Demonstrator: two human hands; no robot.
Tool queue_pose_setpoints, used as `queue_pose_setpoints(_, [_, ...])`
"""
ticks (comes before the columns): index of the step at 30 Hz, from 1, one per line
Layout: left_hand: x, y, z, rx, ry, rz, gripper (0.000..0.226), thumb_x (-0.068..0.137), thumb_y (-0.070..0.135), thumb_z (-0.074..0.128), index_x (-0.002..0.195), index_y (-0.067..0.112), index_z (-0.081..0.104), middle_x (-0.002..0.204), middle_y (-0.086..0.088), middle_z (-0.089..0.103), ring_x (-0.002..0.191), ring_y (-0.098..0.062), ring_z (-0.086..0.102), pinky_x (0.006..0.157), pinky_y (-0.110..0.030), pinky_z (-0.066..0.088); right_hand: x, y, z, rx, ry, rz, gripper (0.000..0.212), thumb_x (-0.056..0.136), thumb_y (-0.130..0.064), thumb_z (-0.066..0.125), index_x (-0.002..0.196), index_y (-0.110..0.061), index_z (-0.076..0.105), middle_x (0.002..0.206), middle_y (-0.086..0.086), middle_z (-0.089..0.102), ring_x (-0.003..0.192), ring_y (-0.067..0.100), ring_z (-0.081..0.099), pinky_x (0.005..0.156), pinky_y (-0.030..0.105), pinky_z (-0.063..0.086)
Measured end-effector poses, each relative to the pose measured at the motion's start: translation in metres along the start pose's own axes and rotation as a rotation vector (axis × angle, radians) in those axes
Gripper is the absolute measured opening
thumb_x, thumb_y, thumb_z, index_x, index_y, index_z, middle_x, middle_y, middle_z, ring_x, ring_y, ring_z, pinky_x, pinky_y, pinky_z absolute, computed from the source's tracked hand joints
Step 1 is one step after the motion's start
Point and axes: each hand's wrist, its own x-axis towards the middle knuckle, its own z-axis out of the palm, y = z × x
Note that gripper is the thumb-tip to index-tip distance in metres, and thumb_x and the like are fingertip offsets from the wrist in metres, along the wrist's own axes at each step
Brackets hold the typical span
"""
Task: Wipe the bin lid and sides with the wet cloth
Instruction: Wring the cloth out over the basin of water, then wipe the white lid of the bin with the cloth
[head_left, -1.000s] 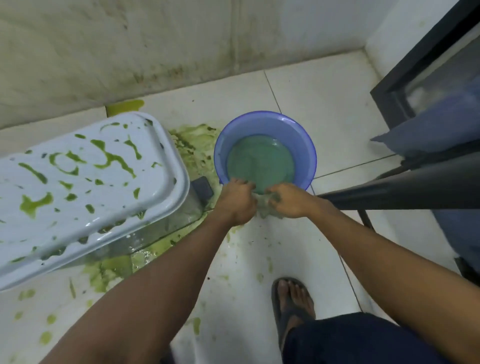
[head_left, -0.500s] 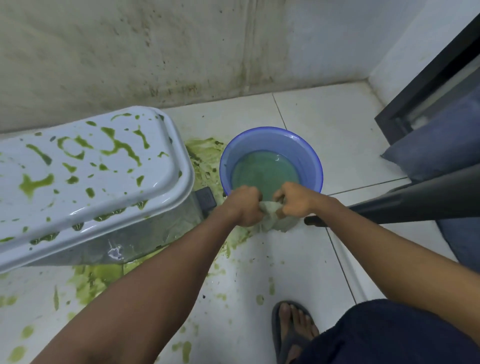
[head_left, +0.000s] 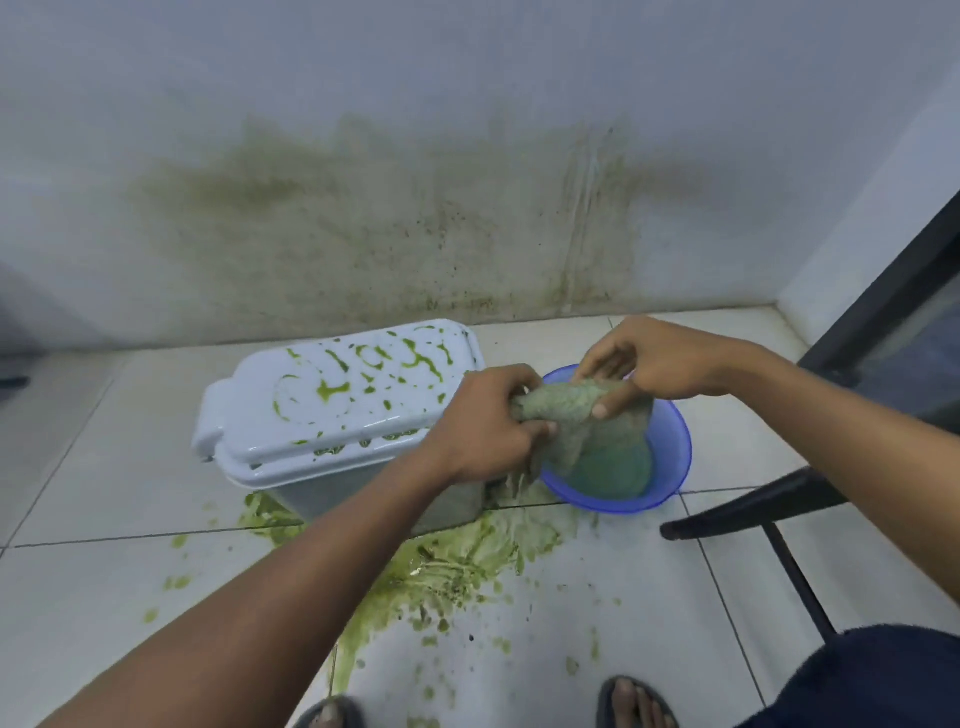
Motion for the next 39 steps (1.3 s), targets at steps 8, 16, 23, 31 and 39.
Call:
queue_pose_setpoints(8, [-0.057,-0.010,-0.099,-0.104,0.073,-0.198,0.012,0.081,0.024,0.082,0.081,0.021,0.070,0.073,0.007,0.070,0.066,-0.011,0.063,0.069,-0.033,0.050,0.042,-0.074,0.022,0.111,-0.053,-0.134,0.033,0.072,0.003,0.084,0.099,-0.014,0.076,0.077,0.008,0.072,0.070,0.011,0.065,0.068,0.022,0.052])
queue_pose_setpoints(16, [-0.063,-0.032,-0.158,-0.082,0.069,-0.364,0.010,0.082,0.024,0.082,0.090,0.021,0.076,0.079,-0.001,0.075,0.068,-0.017,0.068,0.067,-0.034,0.056,0.076,-0.118,0.047,0.246,0.064,-0.161,0.024,0.075,0.006,0.082,0.098,0.000,0.077,0.072,0.009,0.075,0.068,0.014,0.073,0.064,0.021,0.055])
queue_pose_setpoints(23, [-0.044,-0.069,-0.138,0.465,0.400,-0.214,0.055,0.095,0.039,0.061,0.144,0.016,0.053,0.146,-0.011,0.053,0.136,-0.028,0.044,0.113,-0.037,0.034,0.108,-0.089,0.076,0.066,0.411,-0.193,0.111,0.057,-0.053,0.093,0.152,-0.027,0.040,0.154,-0.004,0.044,0.140,0.014,0.042,0.113,0.035,0.038])
queue_pose_setpoints(31, [-0.035,-0.097,-0.072,0.635,0.056,-0.219,0.067,0.102,0.065,0.014,0.162,0.037,0.002,0.171,0.002,-0.008,0.157,-0.015,-0.013,0.127,-0.039,-0.010,0.118,-0.036,0.129,-0.089,0.284,-0.181,0.167,0.031,-0.083,0.080,0.159,-0.024,-0.010,0.163,-0.018,-0.025,0.151,0.002,-0.017,0.127,0.038,0.010])
queue_pose_setpoints(39, [-0.010,-0.101,-0.081,0.644,0.020,-0.320,0.070,0.102,0.064,0.013,0.163,0.032,-0.001,0.171,-0.004,-0.010,0.157,-0.021,-0.016,0.126,-0.044,-0.011,0.111,-0.042,0.168,-0.066,0.386,-0.237,0.155,0.053,-0.066,0.088,0.156,-0.025,-0.020,0.157,-0.019,-0.036,0.148,0.002,-0.028,0.124,0.028,0.000])
